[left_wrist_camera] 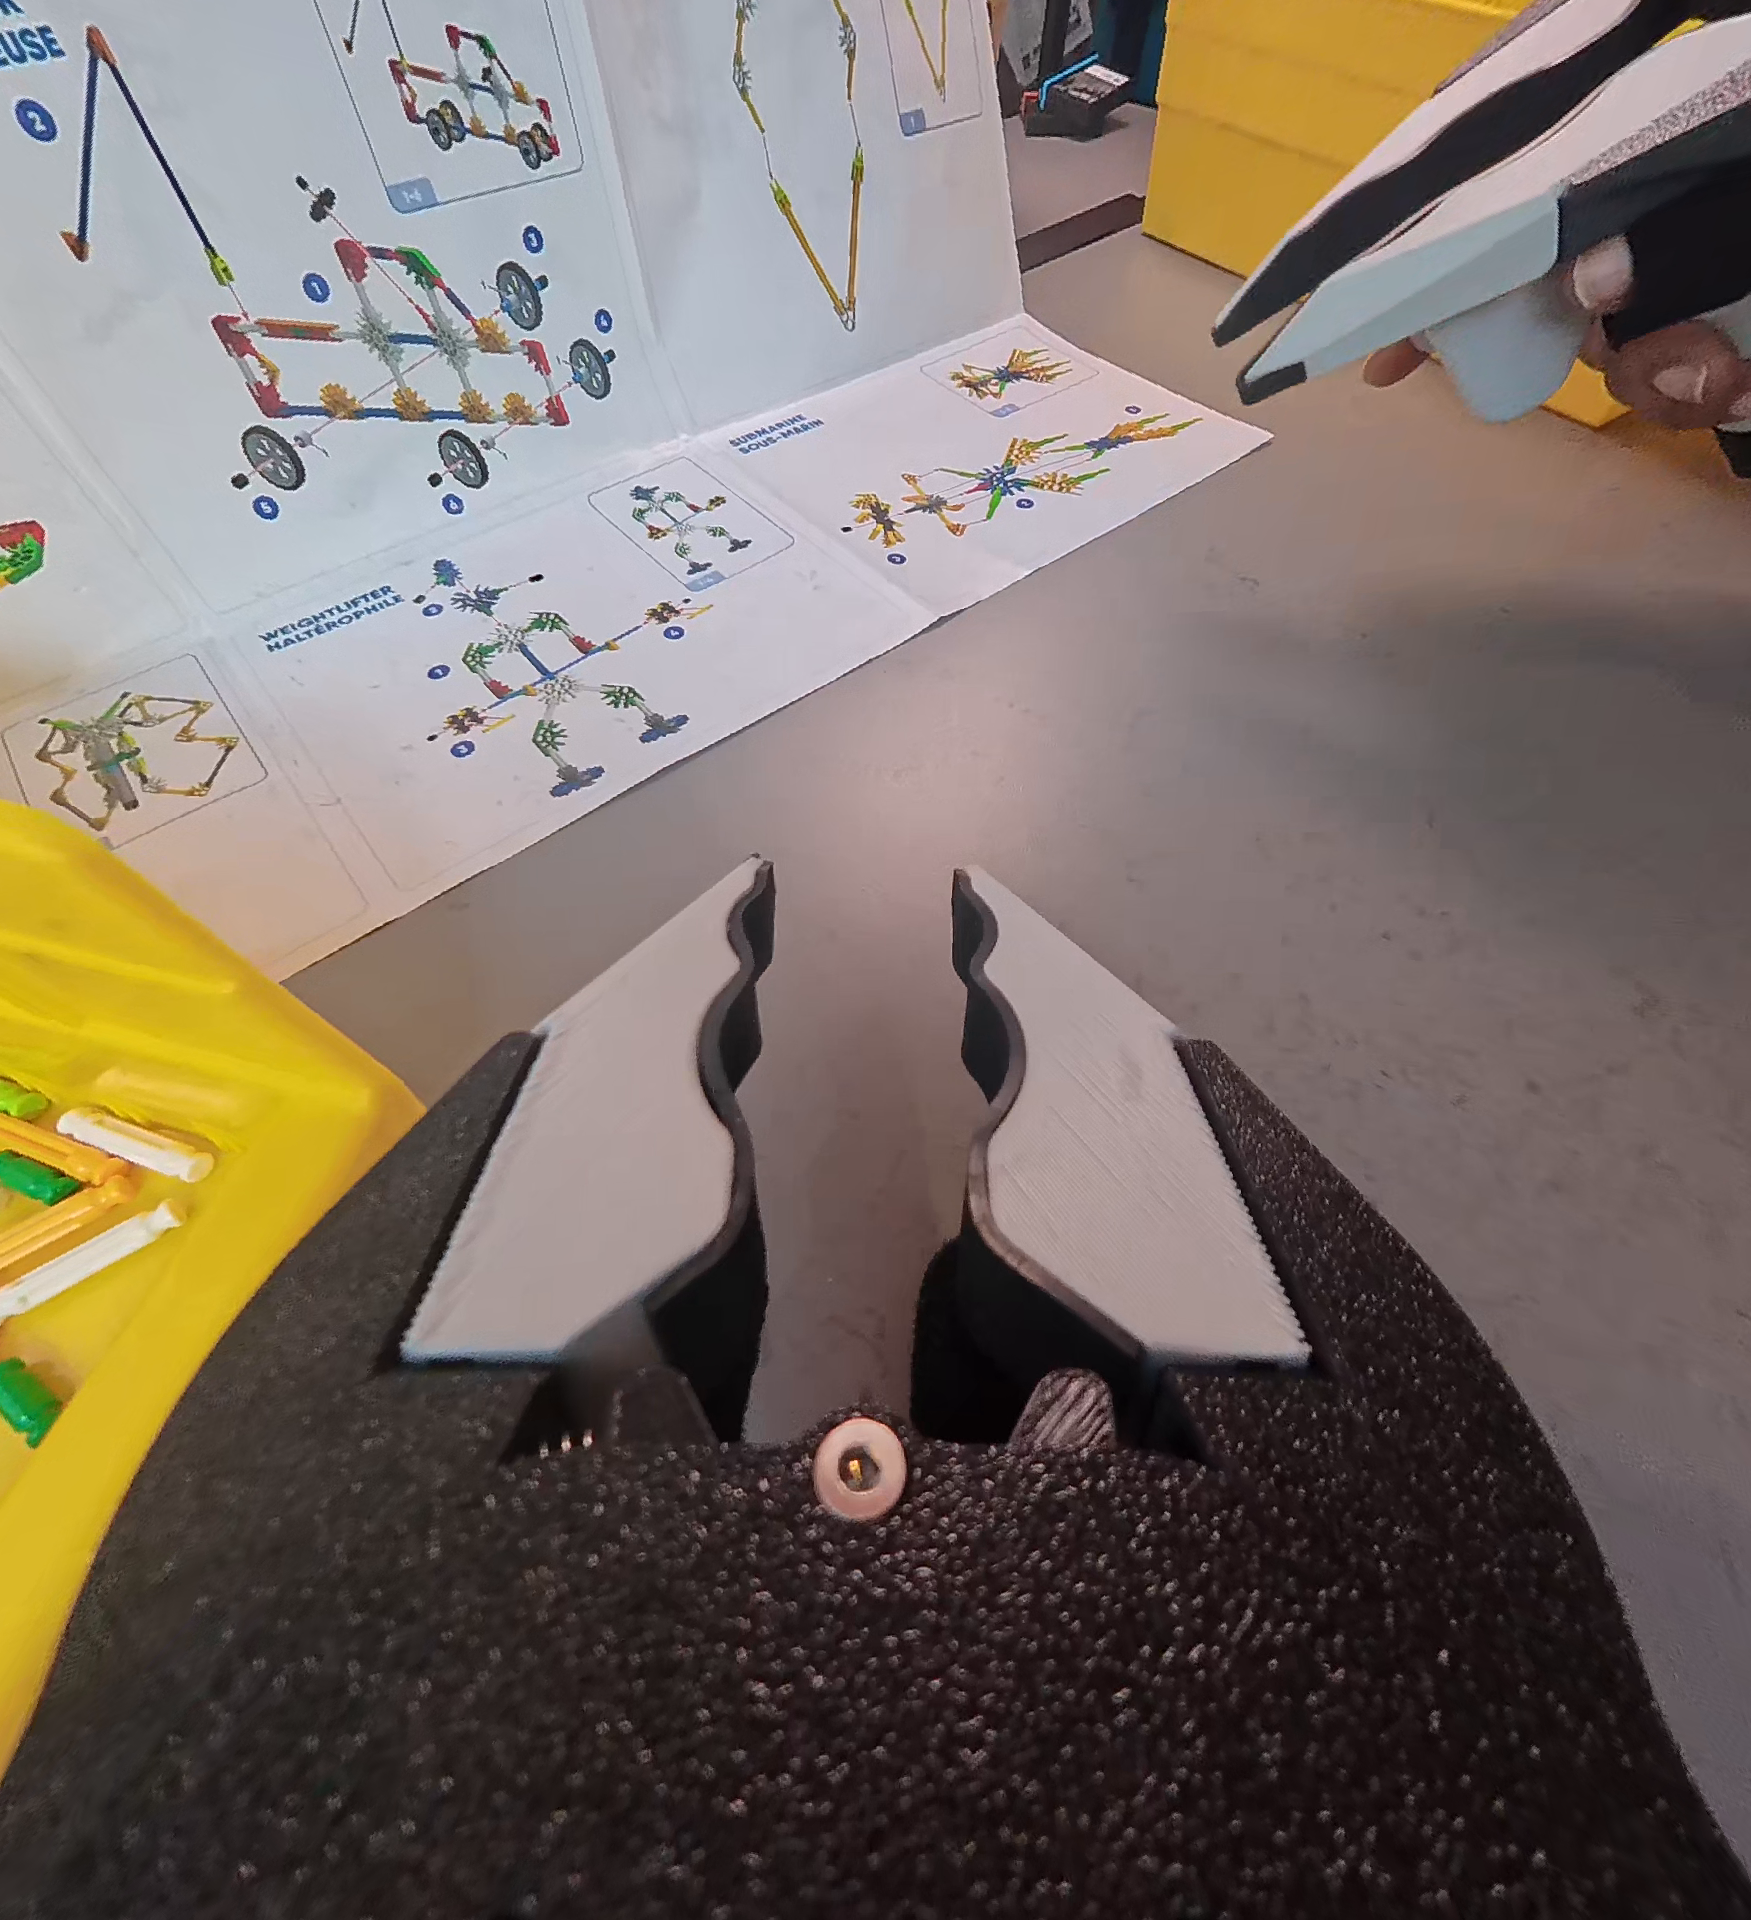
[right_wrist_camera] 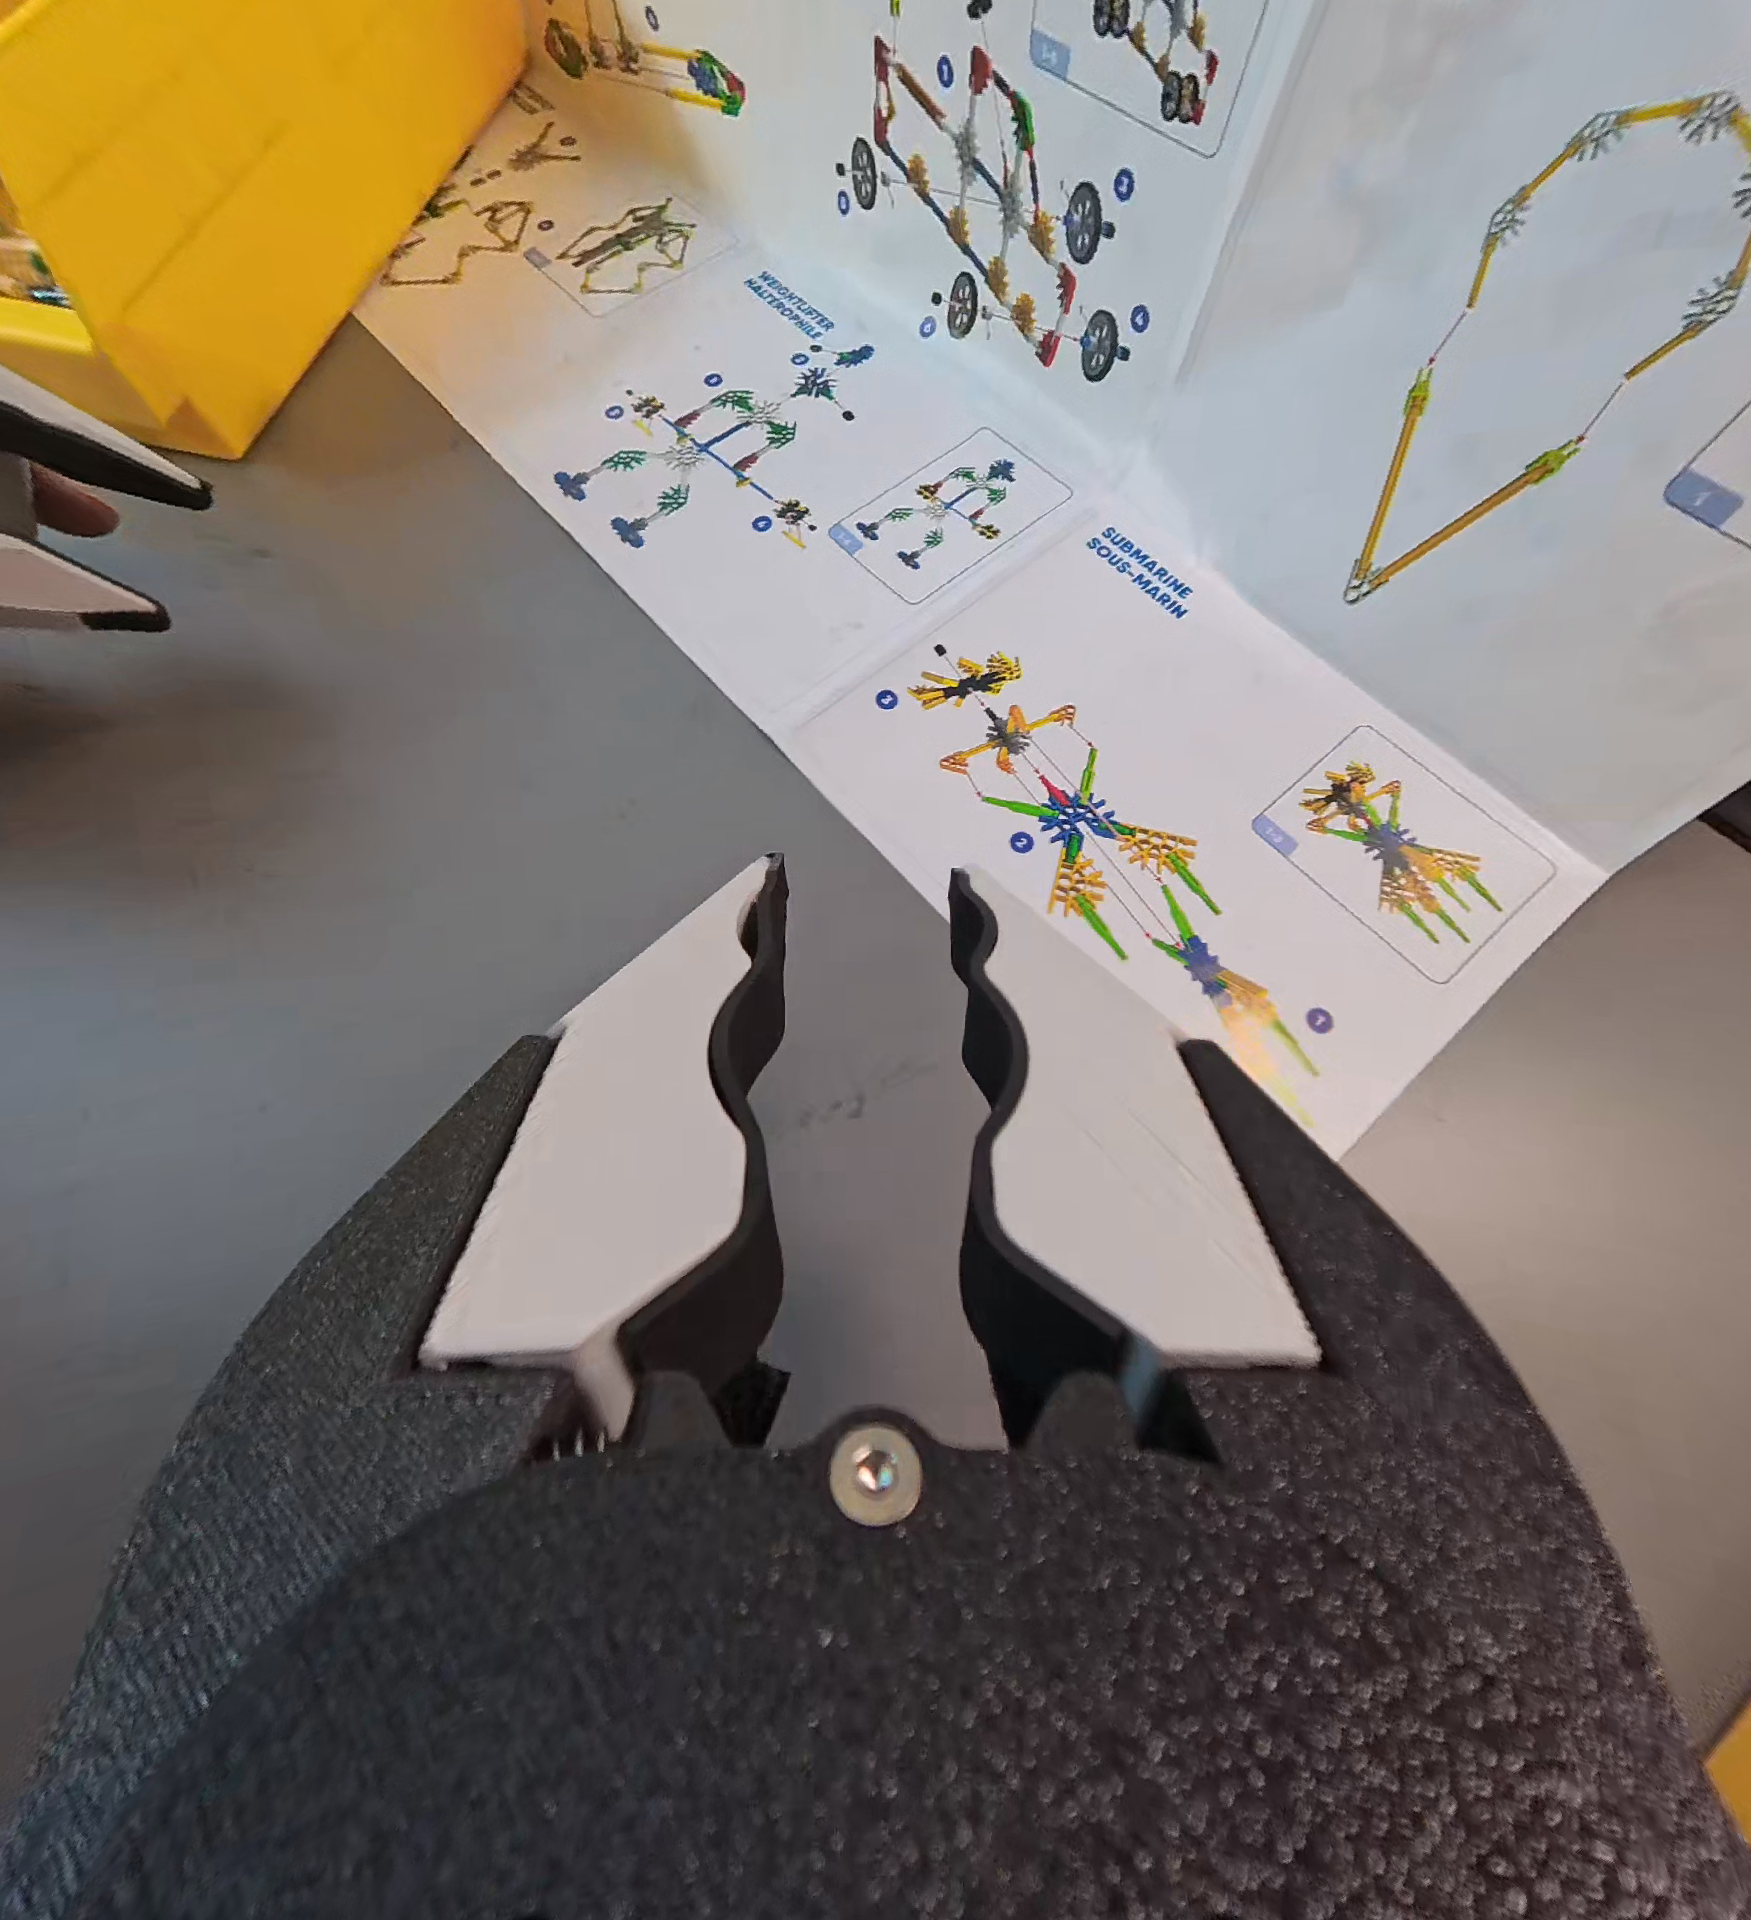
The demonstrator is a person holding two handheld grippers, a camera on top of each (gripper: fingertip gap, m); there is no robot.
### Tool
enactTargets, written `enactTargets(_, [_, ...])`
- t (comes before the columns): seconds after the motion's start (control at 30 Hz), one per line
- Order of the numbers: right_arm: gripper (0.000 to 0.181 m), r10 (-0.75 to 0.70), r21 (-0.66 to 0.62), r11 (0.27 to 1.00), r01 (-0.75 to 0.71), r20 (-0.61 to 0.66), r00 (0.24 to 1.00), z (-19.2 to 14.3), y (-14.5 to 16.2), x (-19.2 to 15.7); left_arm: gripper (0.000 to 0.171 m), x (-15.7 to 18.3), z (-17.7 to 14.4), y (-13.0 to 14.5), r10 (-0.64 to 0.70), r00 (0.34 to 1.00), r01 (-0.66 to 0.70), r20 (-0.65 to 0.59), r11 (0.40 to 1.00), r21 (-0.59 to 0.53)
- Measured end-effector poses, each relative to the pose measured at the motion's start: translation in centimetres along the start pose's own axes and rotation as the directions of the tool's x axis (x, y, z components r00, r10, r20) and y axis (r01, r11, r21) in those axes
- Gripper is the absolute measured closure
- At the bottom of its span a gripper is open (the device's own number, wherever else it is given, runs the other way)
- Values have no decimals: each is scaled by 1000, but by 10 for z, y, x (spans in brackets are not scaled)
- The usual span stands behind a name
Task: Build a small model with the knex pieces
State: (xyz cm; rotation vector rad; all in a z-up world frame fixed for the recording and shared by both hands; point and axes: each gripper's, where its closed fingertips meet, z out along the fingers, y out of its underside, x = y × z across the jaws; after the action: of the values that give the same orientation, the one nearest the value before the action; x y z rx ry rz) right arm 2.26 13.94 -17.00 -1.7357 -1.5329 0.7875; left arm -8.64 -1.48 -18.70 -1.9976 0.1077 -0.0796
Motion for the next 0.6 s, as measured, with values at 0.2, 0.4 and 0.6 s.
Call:
enactTargets(0.2, [148, -67, -22, 997, 68, 45, 997, 2, 8, -30, 144, 6, -8, -13, 85, 996, -84, -26, 996, 39])
enactTargets(0.4, [159, -37, 0, 999, 38, 100, 994, 11, 6, -38, 152, -65, -69, -28, 285, 943, -262, 174, 954, -144])
enactTargets(0.6, [161, -112, -3, 994, 113, 126, 986, 42, -23, -44, 120, -98, -82, 34, 269, 962, -227, 41, 875, -427])
